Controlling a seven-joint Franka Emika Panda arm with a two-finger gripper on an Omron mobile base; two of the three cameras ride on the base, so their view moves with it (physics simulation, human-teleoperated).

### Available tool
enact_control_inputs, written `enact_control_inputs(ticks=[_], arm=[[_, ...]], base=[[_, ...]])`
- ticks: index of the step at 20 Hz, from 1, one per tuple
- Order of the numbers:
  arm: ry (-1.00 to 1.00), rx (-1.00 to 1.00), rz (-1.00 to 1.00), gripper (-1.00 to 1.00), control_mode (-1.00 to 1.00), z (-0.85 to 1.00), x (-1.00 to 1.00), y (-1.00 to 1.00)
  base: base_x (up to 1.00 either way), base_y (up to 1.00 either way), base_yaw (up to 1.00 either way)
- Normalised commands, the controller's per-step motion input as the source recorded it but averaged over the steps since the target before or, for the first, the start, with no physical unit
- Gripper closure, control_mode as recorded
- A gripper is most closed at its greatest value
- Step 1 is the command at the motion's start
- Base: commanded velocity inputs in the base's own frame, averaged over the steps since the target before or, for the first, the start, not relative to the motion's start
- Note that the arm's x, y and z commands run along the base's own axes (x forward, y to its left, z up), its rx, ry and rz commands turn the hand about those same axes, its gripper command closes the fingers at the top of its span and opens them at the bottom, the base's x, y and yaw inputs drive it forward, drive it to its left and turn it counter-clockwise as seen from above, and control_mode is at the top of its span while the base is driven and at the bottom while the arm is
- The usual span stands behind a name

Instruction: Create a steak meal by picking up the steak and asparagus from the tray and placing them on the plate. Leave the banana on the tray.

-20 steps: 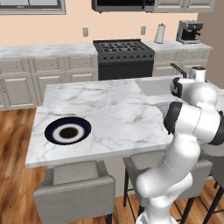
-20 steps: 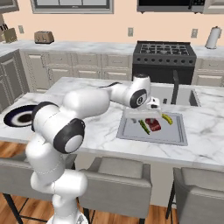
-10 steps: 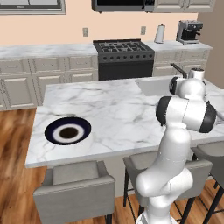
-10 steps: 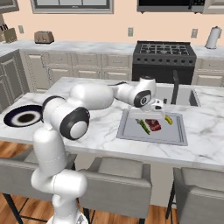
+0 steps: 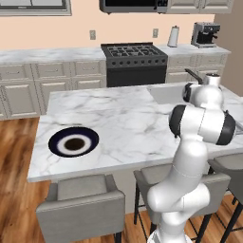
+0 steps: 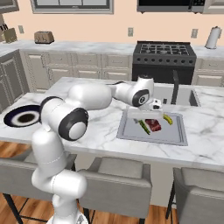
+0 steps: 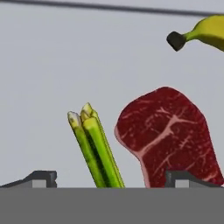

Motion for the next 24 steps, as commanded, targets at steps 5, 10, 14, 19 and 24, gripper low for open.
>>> enact_control_inputs(ticks=[5,10,14,19,24], arm=[[-0.02,-0.01,0.00,-1.00,-1.00,-0.10,-0.29,0.31],[-0.01,0.00,0.00,-1.00,-1.00,-0.20,0.00,0.06],[0.02,0.00,0.00,1.00,-1.00,-0.65,0.21,0.01],[0.00,0.00,0.00,1.00,-1.00,-0.34,0.22,0.00],[-0.02,0.00,0.02,1.00,-1.00,-0.42,0.07,0.02]], base=[[0.00,0.00,0.00],[0.00,0.00,0.00],[0.00,0.00,0.00],[0.00,0.00,0.00],[0.00,0.00,0.00]])
